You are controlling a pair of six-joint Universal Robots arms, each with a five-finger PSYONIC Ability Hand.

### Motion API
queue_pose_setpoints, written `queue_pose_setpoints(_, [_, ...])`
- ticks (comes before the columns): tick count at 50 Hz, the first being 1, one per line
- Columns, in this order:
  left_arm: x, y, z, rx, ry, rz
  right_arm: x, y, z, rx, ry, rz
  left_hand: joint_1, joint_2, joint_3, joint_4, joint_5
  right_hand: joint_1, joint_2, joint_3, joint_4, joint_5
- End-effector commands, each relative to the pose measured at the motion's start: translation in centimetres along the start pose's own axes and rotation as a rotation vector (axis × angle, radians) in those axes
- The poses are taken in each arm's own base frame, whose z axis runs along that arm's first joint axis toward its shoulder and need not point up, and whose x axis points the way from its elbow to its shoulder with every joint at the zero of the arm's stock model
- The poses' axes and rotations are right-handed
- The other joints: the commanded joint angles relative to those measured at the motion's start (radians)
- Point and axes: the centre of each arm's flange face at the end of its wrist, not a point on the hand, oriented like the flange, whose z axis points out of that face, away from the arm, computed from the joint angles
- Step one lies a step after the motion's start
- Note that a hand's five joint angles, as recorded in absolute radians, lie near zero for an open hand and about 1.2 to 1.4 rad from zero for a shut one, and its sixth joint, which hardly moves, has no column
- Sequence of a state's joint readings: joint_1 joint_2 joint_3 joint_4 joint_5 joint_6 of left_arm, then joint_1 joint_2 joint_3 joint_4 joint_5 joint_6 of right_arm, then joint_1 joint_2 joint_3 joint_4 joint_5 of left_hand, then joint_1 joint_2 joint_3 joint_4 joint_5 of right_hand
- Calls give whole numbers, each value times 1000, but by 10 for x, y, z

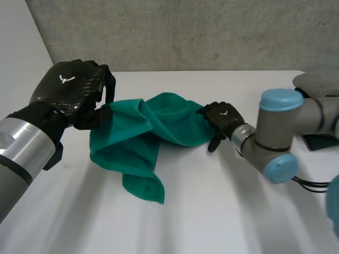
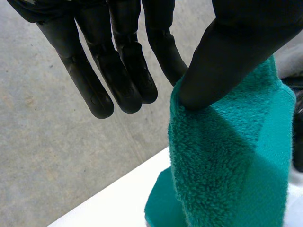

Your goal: Fold the laundry.

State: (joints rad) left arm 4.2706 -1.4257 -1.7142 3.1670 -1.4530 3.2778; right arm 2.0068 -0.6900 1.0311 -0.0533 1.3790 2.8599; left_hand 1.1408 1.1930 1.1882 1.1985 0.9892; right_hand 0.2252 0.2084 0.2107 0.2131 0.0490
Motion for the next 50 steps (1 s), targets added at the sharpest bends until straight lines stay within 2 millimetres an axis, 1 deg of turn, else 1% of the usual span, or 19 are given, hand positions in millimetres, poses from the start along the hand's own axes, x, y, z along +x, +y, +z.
queue_pose_setpoints(1, [-3,-8,-9,19,-18,-72,-18,11,28,39,81,-60,255,203,208,198,233,29,45,43,41,30])
queue_pose_setpoints(5, [-8,-14,-11,37,-33,-106,-29,16,33,46,64,-96,255,203,208,198,233,46,63,61,58,48])
queue_pose_setpoints(8, [-9,-20,-13,57,-39,-123,-34,17,35,50,56,-108,255,203,208,198,233,151,168,166,163,153])
queue_pose_setpoints(9, [-11,-24,-14,72,-44,-132,-35,15,35,61,56,-113,255,203,208,198,233,469,486,483,481,470])
queue_pose_setpoints(10, [-12,-27,-14,86,-48,-139,-34,11,35,71,66,-114,255,203,208,198,233,969,986,983,981,971])
queue_pose_setpoints(11, [-13,-30,-15,96,-53,-143,-31,4,33,82,80,-110,255,203,208,198,233,1169,1186,1184,1181,1171])
queue_pose_setpoints(13, [-16,-33,-15,105,-61,-141,-23,-5,30,97,113,-93,255,203,208,198,233,1171,1188,1186,1183,1173])
queue_pose_setpoints(15, [-21,-33,-15,108,-79,-142,-3,-22,20,123,178,-58,255,203,208,198,233,1171,1188,1186,1183,1173])
queue_pose_setpoints(16, [-25,-32,-13,106,-94,-142,10,-40,10,166,208,-43,255,203,208,198,233,1171,1188,1186,1183,1173])
queue_pose_setpoints(19, [-36,-28,-10,96,-131,-135,35,-75,-8,252,246,-53,255,203,208,198,233,1171,1188,1186,1183,1173])
queue_pose_setpoints(20, [-43,-25,-8,87,-151,-138,51,-91,-22,287,259,-71,255,203,208,198,233,1171,1188,1186,1183,1173])
queue_pose_setpoints(24, [-59,-10,-4,46,-189,-141,78,-118,-56,315,263,-120,255,203,208,198,233,1171,1188,1186,1183,1173])
queue_pose_setpoints(27, [-67,6,1,0,-187,-151,88,-129,-78,307,237,-135,255,203,208,198,233,1171,1188,1186,1183,1173])
queue_pose_setpoints(30, [-69,18,6,-41,-168,-160,89,-125,-85,279,202,-113,255,203,208,198,233,1171,1188,1186,1183,1173])
queue_pose_setpoints(34, [-71,33,14,-88,-155,-183,85,-106,-84,201,142,-59,255,203,208,198,233,1171,1188,1186,1183,1173])
queue_pose_setpoints(39, [-66,40,20,-114,-145,-194,85,-68,-76,54,106,42,255,203,208,198,233,1171,1188,1186,1183,1173])
queue_pose_setpoints(43, [-69,45,26,-100,-159,-185,81,-49,-81,-63,75,121,255,203,208,198,233,1171,1188,1186,1183,1173])
queue_pose_setpoints(46, [-73,54,34,-103,-172,-176,77,-47,-83,-74,60,116,255,203,208,198,233,1171,1188,1186,1183,1173])
queue_pose_setpoints(50, [-83,72,54,-121,-186,-142,80,-60,-82,-12,62,55,255,203,208,198,233,1171,1188,1186,1183,1173])
